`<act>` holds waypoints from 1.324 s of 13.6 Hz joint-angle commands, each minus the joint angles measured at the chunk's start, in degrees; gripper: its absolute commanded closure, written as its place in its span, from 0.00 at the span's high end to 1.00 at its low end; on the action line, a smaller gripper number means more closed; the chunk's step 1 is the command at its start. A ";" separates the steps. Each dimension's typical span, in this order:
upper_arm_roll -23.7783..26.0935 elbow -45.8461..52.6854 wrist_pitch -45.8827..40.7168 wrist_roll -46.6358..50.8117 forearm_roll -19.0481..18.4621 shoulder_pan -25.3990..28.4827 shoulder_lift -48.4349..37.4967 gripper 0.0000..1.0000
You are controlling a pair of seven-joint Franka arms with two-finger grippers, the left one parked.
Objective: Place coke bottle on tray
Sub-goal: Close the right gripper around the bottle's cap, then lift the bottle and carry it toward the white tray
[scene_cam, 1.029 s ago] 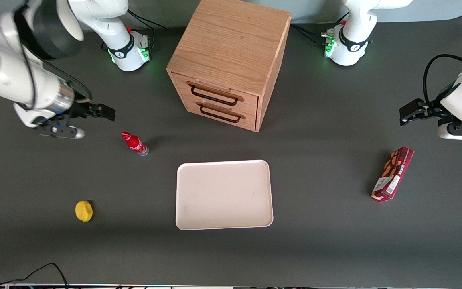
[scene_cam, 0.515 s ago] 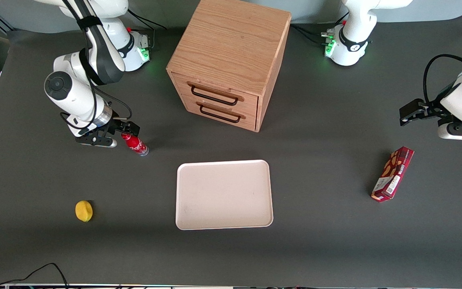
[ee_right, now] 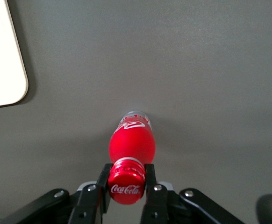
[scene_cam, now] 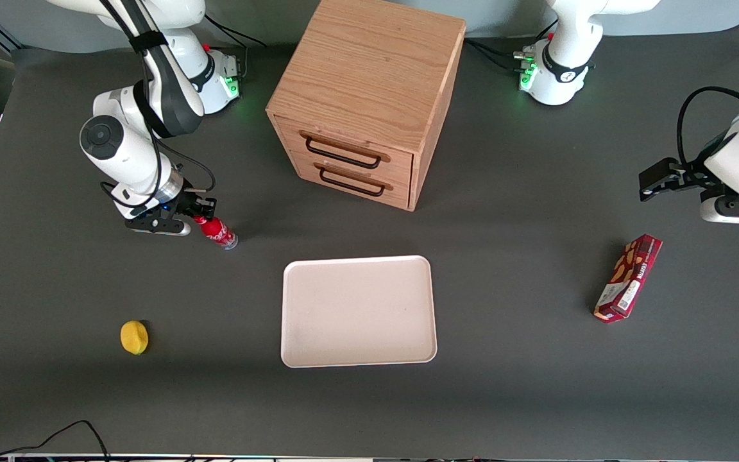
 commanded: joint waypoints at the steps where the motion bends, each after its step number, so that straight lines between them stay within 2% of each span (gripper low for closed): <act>1: 0.22 1.21 -2.27 0.97 -1.21 0.13 -2.78 0.00; 4: 0.13 13.65 -19.45 0.53 -1.47 0.13 -4.03 0.00; 7: 0.13 33.50 -37.66 0.53 -1.39 0.13 -0.35 0.00; 10: 0.22 59.14 -54.00 3.06 -0.77 1.27 10.60 0.00; 11: 0.56 67.67 -58.84 6.73 -0.86 2.05 15.87 0.00; 12: 2.92 74.98 -61.67 10.86 -1.03 2.76 21.15 0.00; 15: 8.03 83.91 -58.83 26.49 -1.47 5.12 31.19 0.00; 17: 8.91 84.37 -50.67 35.47 -1.73 6.80 35.41 0.00; 18: 9.35 84.46 -46.71 38.73 -4.09 7.68 38.22 0.00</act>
